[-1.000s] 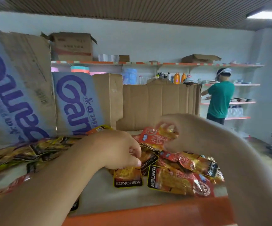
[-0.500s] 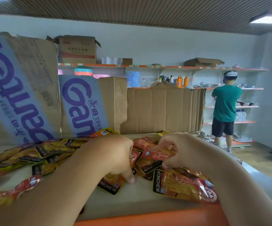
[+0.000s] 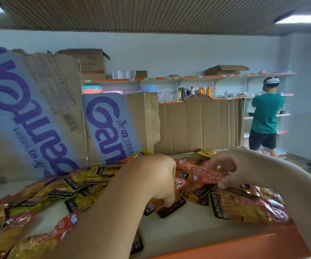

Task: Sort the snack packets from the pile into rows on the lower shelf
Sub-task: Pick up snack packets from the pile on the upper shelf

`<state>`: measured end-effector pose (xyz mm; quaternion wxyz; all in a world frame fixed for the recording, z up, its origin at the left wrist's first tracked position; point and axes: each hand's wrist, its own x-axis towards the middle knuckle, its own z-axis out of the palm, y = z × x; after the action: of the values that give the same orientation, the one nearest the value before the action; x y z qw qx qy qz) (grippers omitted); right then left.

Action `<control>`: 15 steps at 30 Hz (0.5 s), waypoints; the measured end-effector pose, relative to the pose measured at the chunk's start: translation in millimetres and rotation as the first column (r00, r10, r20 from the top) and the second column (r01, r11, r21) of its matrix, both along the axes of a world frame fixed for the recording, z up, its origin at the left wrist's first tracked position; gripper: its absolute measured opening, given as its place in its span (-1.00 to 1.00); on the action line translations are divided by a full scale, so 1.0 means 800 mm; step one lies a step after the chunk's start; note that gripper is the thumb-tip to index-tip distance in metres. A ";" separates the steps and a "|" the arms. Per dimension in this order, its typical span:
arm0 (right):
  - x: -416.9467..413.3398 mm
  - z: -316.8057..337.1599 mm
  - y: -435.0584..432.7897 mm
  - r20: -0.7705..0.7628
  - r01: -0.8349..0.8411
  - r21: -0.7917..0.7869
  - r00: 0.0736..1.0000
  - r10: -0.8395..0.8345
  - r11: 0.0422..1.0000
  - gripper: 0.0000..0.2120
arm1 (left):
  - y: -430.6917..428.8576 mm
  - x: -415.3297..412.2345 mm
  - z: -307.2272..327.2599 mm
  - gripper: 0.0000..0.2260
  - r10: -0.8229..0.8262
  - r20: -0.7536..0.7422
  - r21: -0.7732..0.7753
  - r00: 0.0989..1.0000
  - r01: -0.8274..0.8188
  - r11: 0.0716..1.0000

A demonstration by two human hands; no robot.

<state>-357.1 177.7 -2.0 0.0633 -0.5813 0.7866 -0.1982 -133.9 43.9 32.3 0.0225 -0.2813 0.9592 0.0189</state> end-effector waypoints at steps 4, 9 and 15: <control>0.004 0.002 0.003 0.002 -0.008 -0.059 1.000 0.008 0.998 -0.55 | -0.010 0.004 -0.003 -0.59 -0.001 -0.127 0.015 0.992 0.003 1.000; 0.003 0.002 0.005 -0.031 -0.036 -0.207 0.999 0.030 0.978 -0.46 | -0.013 0.002 -0.003 -0.54 0.044 -0.205 0.000 0.978 -0.045 0.999; 0.020 0.011 0.014 -0.070 -0.100 -0.444 0.995 0.076 0.891 -0.55 | 0.008 0.029 0.000 -0.55 0.055 -0.471 -0.141 0.880 -0.136 0.981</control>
<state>-340.9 188.5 6.6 -0.0829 -0.6202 0.6944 -0.3553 -111.1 50.5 32.5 -0.2330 -0.3164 0.9195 0.0051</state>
